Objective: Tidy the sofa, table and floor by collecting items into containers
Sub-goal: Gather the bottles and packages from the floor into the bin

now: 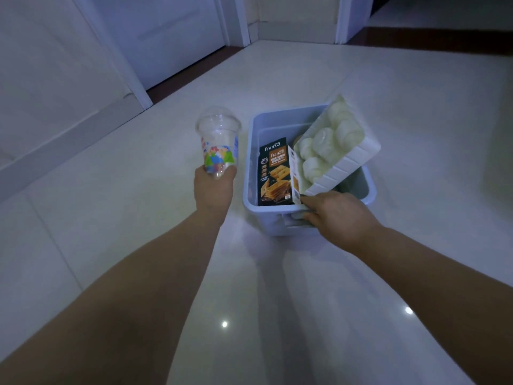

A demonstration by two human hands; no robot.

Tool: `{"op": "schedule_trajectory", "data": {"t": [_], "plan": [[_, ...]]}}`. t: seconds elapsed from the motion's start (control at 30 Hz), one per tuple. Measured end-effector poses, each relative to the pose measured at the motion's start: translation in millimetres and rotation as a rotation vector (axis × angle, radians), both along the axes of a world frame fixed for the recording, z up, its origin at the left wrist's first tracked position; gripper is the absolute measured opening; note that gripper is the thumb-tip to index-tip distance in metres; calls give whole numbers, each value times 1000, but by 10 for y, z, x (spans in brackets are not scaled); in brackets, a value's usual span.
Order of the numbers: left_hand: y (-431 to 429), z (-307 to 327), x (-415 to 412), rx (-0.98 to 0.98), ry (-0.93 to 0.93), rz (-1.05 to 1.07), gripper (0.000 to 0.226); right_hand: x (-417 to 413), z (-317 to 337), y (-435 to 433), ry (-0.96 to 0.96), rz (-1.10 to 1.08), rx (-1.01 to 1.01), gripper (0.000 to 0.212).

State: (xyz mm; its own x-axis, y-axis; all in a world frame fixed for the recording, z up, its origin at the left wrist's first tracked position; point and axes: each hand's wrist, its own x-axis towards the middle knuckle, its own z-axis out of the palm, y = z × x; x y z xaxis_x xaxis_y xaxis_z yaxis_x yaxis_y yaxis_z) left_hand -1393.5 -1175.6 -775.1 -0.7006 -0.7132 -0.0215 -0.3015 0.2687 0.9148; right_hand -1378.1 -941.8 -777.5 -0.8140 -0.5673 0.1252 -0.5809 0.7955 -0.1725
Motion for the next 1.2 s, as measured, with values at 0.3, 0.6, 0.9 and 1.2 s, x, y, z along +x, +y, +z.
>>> {"op": "schedule_trajectory", "data": {"t": [0.3,0.6,0.9,1.2], "plan": [[381,252,-38,-67,17,-135,56,40,145,299,5,-204,17,28],[663,280,-10,-399,-273,-138,62,57,197,318,-96,-254,-14,30],[829,106,65,-409,-361,-166,69,127,235,423,64,-380,-7,25],[755,111,21,-364,-325,-160,44,14,143,642,-243,-725,-288,30]]}}
